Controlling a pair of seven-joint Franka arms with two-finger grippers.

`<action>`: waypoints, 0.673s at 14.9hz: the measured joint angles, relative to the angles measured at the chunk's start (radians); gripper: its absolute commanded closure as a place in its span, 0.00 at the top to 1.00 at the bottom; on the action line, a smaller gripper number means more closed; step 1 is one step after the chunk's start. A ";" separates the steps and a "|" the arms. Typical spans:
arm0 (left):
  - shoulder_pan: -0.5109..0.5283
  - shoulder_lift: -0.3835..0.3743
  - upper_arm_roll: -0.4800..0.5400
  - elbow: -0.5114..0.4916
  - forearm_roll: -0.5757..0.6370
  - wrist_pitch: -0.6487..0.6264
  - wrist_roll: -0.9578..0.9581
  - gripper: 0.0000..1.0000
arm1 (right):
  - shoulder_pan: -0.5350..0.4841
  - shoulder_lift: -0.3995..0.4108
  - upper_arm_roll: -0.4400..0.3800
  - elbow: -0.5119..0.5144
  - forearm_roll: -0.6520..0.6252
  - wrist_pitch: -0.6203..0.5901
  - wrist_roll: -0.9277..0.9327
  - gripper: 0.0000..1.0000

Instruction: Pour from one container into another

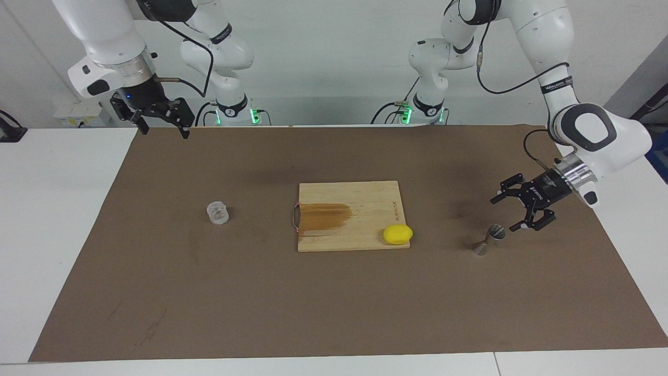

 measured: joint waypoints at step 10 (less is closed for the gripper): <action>-0.019 0.001 -0.007 -0.116 -0.216 0.149 -0.190 1.00 | 0.001 0.000 0.000 -0.001 0.000 0.000 0.000 1.00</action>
